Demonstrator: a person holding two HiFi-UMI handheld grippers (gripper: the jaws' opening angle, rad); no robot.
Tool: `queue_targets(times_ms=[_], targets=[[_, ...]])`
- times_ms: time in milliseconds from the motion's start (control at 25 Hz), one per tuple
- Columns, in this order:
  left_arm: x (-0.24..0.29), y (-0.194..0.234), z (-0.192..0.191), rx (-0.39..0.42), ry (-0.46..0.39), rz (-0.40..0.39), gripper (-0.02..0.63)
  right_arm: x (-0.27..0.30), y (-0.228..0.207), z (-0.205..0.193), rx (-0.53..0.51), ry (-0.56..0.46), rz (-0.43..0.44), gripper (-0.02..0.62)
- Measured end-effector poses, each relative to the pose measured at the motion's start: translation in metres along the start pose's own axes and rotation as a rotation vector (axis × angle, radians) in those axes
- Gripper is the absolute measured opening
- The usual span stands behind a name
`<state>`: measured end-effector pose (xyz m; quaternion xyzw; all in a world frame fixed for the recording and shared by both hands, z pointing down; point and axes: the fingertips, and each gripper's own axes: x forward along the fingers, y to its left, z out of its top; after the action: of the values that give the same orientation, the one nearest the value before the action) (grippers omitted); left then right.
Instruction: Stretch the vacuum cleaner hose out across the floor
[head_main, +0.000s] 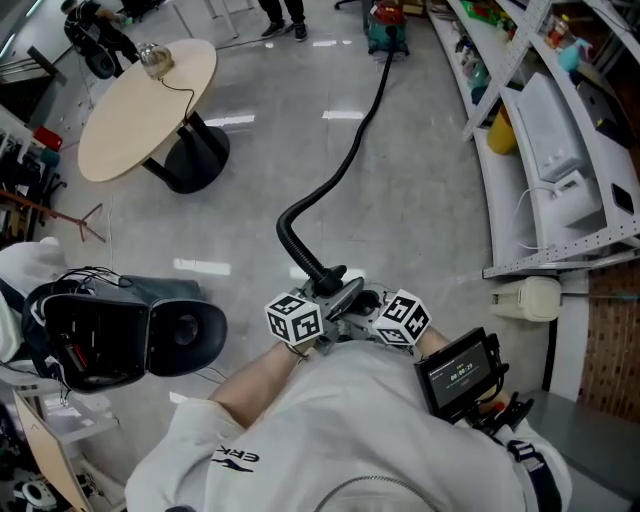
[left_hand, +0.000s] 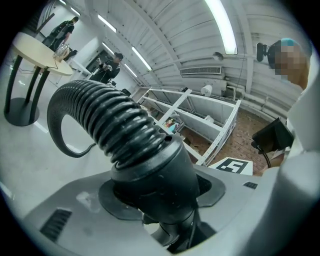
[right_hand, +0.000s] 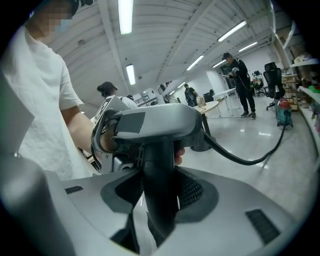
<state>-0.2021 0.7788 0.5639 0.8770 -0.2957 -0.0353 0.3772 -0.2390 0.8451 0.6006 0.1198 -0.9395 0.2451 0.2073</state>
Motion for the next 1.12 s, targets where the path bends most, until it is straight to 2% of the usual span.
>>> queue_targets(times_ms=[280,600,760,880,1120], targets=[[-0.007,0.01,-0.008,-0.029,0.001,0.036,0.233,0.007,-0.001,-0.006,0.006,0.011,0.012,0.166],[-0.001,0.013,0.012,-0.016,-0.033,0.002,0.233,-0.004,-0.013,0.013,-0.04,-0.019,-0.002,0.169],[-0.004,0.024,0.02,-0.027,-0.05,0.027,0.233,-0.021,-0.025,0.019,-0.029,-0.051,-0.02,0.178],[-0.003,0.029,0.023,-0.018,-0.05,0.051,0.233,-0.038,-0.042,0.025,-0.001,-0.095,-0.075,0.176],[0.003,0.029,0.022,0.048,-0.018,0.08,0.233,-0.071,-0.088,0.051,0.082,-0.235,-0.291,0.176]])
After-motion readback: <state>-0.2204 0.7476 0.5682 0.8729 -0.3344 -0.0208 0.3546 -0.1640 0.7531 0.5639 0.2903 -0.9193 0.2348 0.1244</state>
